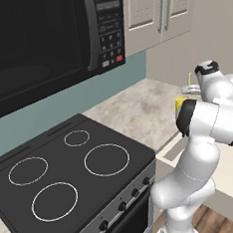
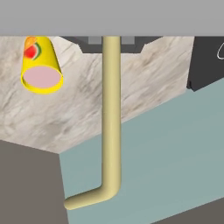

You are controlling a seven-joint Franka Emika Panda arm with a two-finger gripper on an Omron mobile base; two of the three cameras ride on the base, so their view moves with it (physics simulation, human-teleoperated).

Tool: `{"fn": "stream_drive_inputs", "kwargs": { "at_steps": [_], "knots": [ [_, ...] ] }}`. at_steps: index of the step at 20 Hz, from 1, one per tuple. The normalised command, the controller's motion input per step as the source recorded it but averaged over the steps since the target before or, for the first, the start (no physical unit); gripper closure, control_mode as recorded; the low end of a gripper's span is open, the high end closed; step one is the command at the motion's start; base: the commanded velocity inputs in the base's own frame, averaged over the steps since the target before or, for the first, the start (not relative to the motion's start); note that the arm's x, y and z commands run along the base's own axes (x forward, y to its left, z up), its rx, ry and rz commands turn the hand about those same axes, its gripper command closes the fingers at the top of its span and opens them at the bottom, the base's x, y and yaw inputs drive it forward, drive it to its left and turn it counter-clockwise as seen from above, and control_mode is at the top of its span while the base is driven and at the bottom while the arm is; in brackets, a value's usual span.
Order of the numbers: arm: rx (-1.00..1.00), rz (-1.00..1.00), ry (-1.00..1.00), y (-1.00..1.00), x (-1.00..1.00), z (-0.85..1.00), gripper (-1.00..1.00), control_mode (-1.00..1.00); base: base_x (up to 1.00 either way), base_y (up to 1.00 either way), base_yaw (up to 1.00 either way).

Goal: Pick up the straw from the right drawer and put it inside the smoothie cup.

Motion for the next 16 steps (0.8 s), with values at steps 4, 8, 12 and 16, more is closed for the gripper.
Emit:
{"fn": "stream_drive_inputs", "kwargs": {
  "at_steps": [4,8,12,16],
  "knots": [
    [0.0,0.0,0.0,0.0,0.01,-0.01,1.0,-1.0,0.0,0.0,0.0],
    [0.0,0.0,0.0,0.0,0.0,0.0,1.0,-1.0,0.0,0.0,0.0],
    [0.0,0.0,0.0,-0.08,0.0,0.0,1.0,-1.0,0.0,0.0,0.0],
    [-0.01,0.0,-0.04,-0.1,0.04,0.0,1.0,-1.0,0.0,0.0,0.0]
  ]
}}
